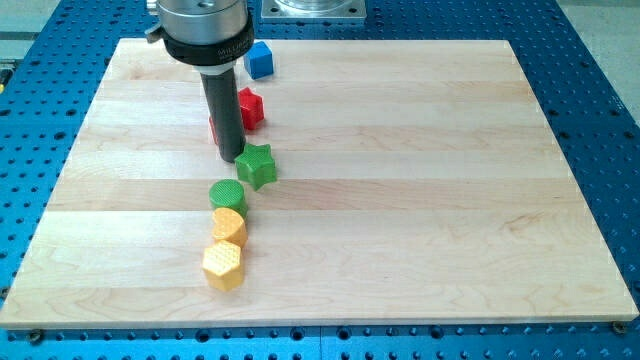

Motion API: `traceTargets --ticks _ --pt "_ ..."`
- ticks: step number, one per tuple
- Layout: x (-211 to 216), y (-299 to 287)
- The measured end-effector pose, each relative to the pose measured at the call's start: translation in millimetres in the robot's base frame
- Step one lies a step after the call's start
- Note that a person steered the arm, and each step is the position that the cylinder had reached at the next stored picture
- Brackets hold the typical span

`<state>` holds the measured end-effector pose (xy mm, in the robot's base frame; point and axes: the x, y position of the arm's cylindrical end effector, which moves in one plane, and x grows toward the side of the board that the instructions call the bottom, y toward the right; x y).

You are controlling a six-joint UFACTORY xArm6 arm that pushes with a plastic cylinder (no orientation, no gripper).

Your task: Push the green circle into the green star

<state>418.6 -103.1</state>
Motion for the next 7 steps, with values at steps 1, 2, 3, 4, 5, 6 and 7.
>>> traceTargets --ticks 1,2,3,4,5,6,7 --pt "1.8 -3.3" --pt "3.3 30.5" --pt "20.1 33.4" --pt "27.0 0.3" --pt "65.4 -42.1" --pt "100.3 -35.7" --pt "100.6 9.7"
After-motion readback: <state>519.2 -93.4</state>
